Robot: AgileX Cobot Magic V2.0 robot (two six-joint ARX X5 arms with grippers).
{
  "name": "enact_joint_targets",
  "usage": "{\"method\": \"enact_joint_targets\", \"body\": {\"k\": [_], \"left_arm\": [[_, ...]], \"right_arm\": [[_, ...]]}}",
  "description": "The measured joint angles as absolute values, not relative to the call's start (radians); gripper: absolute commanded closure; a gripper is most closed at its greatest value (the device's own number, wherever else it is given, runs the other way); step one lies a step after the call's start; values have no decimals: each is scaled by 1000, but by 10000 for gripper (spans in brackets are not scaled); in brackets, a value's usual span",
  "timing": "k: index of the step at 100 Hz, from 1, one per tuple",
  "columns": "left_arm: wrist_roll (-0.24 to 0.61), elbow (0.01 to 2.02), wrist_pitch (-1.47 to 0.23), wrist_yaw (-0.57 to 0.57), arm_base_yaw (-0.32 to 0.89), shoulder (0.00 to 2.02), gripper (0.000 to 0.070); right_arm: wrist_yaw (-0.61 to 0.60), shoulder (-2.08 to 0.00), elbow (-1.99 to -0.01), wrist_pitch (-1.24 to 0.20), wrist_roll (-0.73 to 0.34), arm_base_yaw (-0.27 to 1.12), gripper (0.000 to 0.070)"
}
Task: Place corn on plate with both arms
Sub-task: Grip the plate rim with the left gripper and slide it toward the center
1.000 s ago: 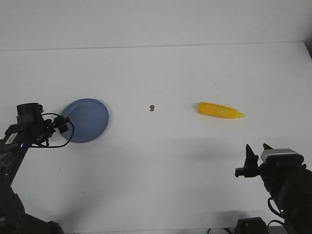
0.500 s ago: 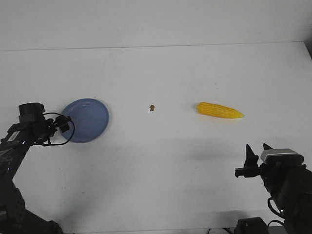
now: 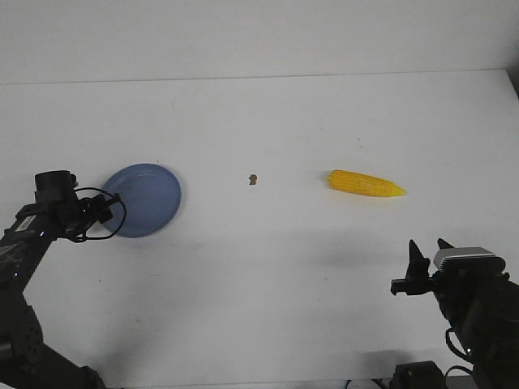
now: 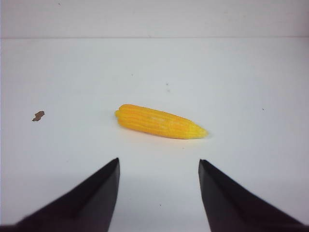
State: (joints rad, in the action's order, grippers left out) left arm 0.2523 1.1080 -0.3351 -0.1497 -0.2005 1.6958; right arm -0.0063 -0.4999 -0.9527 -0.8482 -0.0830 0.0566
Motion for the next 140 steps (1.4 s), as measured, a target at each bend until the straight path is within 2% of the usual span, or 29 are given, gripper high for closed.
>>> {"method": "enact_joint_targets", "body": {"k": [31, 54, 73, 92, 121, 140], "left_arm": [[260, 1109, -336, -257, -200, 1682, 696], [277, 1108, -345, -396, -198, 1534, 696], [291, 1108, -380, -464, -162, 1433, 696], [291, 1108, -451, -470, -41, 1399, 696], [291, 1104, -447, -470, 207, 1411, 696], [291, 1104, -443, -458, 310, 1454, 695]], "right_arm": [[-6, -500, -953, -848, -83, 57, 353], [-6, -500, -953, -848, -83, 57, 353], [-6, -500, -953, -848, -83, 57, 353], [-6, -500, -953, -848, -83, 57, 353], [-6, -500, -953, -848, -83, 57, 353], [-6, -500, -953, -848, -83, 57, 353]]}}
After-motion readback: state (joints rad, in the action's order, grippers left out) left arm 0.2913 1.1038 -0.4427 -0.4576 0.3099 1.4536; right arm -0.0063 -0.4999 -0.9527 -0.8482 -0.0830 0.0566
